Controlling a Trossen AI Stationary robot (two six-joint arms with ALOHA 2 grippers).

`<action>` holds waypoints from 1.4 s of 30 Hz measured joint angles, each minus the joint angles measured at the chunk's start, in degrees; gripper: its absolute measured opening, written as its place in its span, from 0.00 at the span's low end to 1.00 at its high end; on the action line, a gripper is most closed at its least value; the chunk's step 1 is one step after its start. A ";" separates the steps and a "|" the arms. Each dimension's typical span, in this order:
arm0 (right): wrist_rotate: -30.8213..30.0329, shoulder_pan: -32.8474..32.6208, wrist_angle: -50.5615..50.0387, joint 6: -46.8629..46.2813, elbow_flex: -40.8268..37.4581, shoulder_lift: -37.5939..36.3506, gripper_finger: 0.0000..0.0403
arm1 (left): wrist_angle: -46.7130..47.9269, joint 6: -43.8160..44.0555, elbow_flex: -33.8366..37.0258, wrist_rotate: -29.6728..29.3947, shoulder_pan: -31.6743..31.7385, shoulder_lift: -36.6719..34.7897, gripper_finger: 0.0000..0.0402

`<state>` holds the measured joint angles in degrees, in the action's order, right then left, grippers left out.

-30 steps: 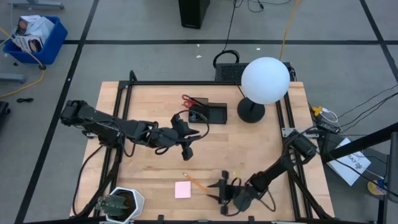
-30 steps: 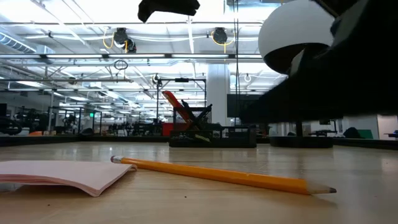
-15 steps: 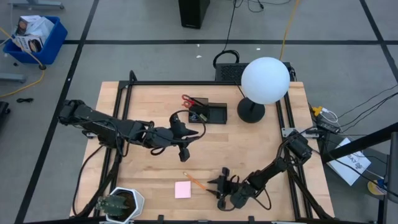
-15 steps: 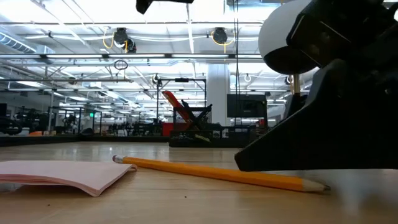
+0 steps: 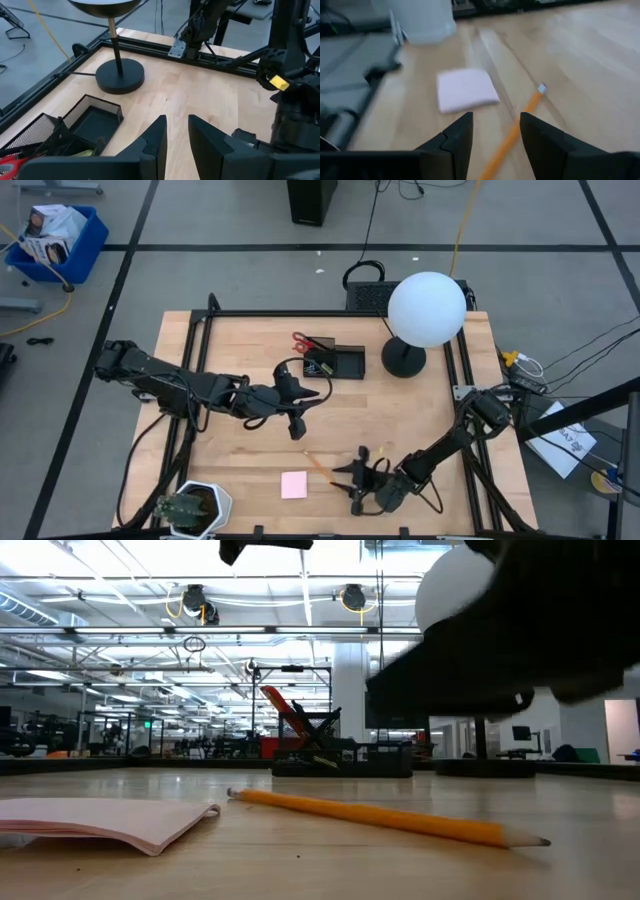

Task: Pick and place office supplies into organizer
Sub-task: Put the yellow pencil into the black desk organizer

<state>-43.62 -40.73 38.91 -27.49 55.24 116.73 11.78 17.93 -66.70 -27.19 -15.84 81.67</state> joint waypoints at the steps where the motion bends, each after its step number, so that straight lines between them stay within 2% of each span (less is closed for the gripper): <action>1: 0.10 -0.10 1.15 0.07 0.08 -0.02 0.38 | -0.03 0.05 0.00 -0.01 0.00 0.00 0.21; 14: -1.83 -0.68 -7.37 -14.69 0.59 5.97 0.38 | 0.01 0.17 0.00 0.12 -0.95 0.00 0.21; 19: -2.18 -0.77 -8.83 -15.78 0.70 8.51 0.38 | -0.04 0.17 0.00 0.07 -1.51 0.00 0.21; 24: -1.81 -1.14 -17.99 -16.79 0.66 8.85 0.34 | -0.02 0.15 0.00 -0.19 -1.53 0.00 0.21; 27: -1.55 -1.52 -21.92 -15.32 0.72 8.85 0.30 | -0.02 0.17 0.00 -0.08 -1.67 0.00 0.21; 33: 0.00 -0.60 -22.20 -9.36 0.74 8.47 0.18 | -0.10 0.18 0.00 -0.08 -2.25 0.00 0.21; 38: 3.77 1.73 -23.19 0.10 0.48 6.11 0.08 | -0.14 0.20 0.00 -0.06 -2.29 0.00 0.21; 42: 8.31 4.48 -23.09 2.69 -0.79 3.28 0.03 | -0.12 0.29 0.00 -0.01 -2.29 0.00 0.21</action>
<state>-35.31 -36.25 15.81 -24.80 54.45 120.00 11.66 18.23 -66.70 -27.20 -18.13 81.67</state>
